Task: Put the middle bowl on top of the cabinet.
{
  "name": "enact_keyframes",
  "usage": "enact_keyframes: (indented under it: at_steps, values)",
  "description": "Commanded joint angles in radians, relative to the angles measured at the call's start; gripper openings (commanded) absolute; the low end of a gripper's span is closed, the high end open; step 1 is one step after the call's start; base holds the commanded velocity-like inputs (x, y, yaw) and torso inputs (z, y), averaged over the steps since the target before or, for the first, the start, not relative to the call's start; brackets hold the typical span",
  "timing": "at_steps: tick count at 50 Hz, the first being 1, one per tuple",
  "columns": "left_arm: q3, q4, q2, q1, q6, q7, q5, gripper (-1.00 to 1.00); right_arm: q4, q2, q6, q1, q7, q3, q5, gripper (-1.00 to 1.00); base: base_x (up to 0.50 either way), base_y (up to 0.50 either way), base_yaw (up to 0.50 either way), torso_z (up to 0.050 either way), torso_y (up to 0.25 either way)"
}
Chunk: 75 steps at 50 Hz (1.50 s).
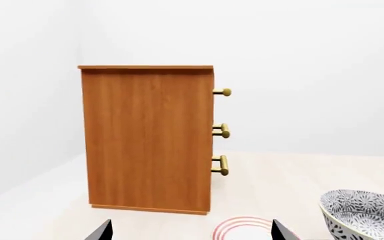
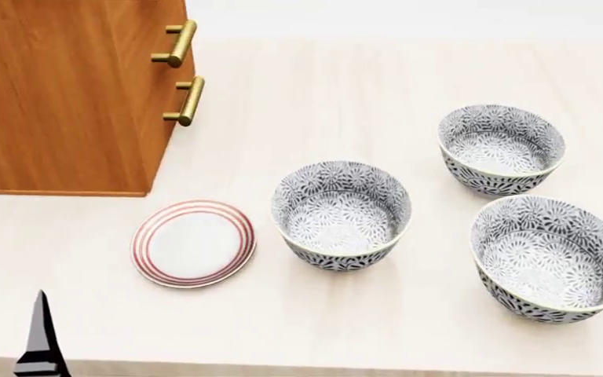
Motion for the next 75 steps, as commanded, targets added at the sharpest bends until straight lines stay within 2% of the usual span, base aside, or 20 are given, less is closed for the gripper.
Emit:
enact_keyframes:
  at_steps: [1, 18, 29, 47, 52, 55, 56, 61, 63, 67, 75]
  values:
    - [-0.019, 0.013, 0.015, 0.011, 0.015, 0.041, -0.019, 1.0, 0.001, -0.013, 0.0, -0.004, -0.02, 0.023, -0.012, 1.0, 0.0, 0.0, 0.0, 0.0, 0.0]
    - [-0.012, 0.043, 0.002, 0.027, 0.001, 0.02, -0.028, 1.0, -0.006, -0.004, 0.001, -0.013, -0.019, 0.01, -0.028, 1.0, 0.42, 0.0, 0.0, 0.0, 0.0]
    - [-0.026, 0.04, -0.013, 0.016, -0.01, 0.015, -0.059, 1.0, -0.041, -0.008, 0.007, -0.036, -0.004, 0.018, -0.015, 1.0, 0.03, 0.0, 0.0, 0.0, 0.0]
    - [-0.018, 0.038, -0.023, 0.025, -0.001, -0.004, -0.065, 1.0, -0.034, -0.011, -0.016, -0.048, 0.002, 0.02, -0.019, 1.0, 0.49, 0.0, 0.0, 0.0, 0.0]
    - [-0.022, 0.02, -0.013, 0.024, 0.002, -0.026, -0.053, 1.0, -0.033, -0.014, -0.028, -0.05, 0.004, 0.017, -0.03, 1.0, 0.0, 0.0, 0.0, 0.0, 0.0]
    - [-0.021, 0.031, -0.006, 0.03, -0.04, -0.032, -0.086, 1.0, -0.032, -0.016, -0.03, -0.052, 0.007, 0.016, -0.036, 1.0, 0.0, 0.0, 0.0, 0.0, 0.0]
    - [-0.033, 0.05, 0.001, 0.038, -0.09, -0.03, -0.152, 1.0, -0.032, -0.018, -0.031, -0.054, 0.009, 0.014, -0.043, 1.0, 0.0, 0.0, 0.0, 0.0, 0.0]
    - [0.008, 0.143, 0.018, 0.044, -0.231, -0.092, -0.187, 1.0, -0.028, -0.016, -0.029, -0.052, 0.011, 0.008, -0.051, 1.0, 0.0, 0.0, 0.0, 0.0, 0.0]
    - [0.032, 0.203, 0.031, 0.015, -0.329, -0.126, -0.226, 1.0, -0.025, -0.012, -0.03, -0.051, 0.009, 0.009, -0.048, 1.0, 0.0, 0.0, 0.0, 0.0, 0.0]
    - [0.108, 0.289, 0.043, -0.032, -0.396, -0.163, -0.209, 1.0, -0.012, -0.008, -0.039, -0.048, 0.006, 0.015, -0.038, 1.0, 0.0, 0.0, 0.0, 0.0, 0.0]
    - [0.128, 0.375, 0.118, -0.136, -0.579, -0.224, -0.362, 1.0, 0.007, -0.003, -0.058, -0.047, 0.003, 0.025, -0.022, 1.0, 0.0, 0.0, 0.0, 0.0, 0.0]
